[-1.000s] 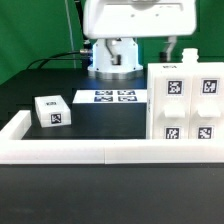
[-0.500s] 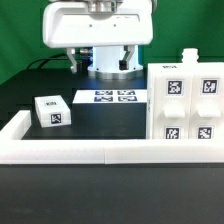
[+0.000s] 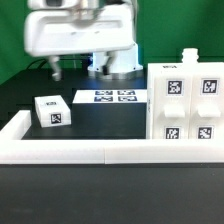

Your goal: Assemble cabinet

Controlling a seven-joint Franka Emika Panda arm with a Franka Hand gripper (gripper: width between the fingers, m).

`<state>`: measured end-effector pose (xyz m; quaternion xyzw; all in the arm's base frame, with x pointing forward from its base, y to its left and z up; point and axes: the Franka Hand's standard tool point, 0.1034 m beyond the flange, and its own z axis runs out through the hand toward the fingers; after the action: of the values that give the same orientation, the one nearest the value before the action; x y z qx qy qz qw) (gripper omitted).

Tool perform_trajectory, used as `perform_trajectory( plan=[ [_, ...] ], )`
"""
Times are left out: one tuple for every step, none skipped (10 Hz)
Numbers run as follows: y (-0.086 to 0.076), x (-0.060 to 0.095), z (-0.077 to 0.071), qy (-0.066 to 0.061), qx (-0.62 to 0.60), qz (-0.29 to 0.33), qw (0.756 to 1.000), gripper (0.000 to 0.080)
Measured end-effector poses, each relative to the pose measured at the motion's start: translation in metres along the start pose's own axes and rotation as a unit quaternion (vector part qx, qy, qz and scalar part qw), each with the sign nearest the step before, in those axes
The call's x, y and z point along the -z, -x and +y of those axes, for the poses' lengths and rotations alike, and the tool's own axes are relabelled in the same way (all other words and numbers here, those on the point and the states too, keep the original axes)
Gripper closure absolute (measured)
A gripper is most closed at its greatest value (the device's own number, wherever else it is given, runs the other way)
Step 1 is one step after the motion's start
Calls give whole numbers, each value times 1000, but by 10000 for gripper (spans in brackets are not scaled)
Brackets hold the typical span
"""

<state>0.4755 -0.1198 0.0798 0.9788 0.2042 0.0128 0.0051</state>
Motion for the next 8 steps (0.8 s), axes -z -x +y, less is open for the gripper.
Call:
perform_trajectory(
  plan=[
    [7,-6,8,-2,4,-5,1000,2],
    [16,-15,14,-7,0,-14,1000,2],
    [20,-21,14,-12,-4,-21,1000,2],
    [23,-27,13,-15,-4,-26,1000,2],
    [27,-34,12,-18,-6,-33,999,2],
    [31,-39,12,-21,-6,-37,999,2],
    [34,-45,13,-20,-5,-38,999,2],
    [39,-50,15,-22,2,-42,999,2]
  ],
)
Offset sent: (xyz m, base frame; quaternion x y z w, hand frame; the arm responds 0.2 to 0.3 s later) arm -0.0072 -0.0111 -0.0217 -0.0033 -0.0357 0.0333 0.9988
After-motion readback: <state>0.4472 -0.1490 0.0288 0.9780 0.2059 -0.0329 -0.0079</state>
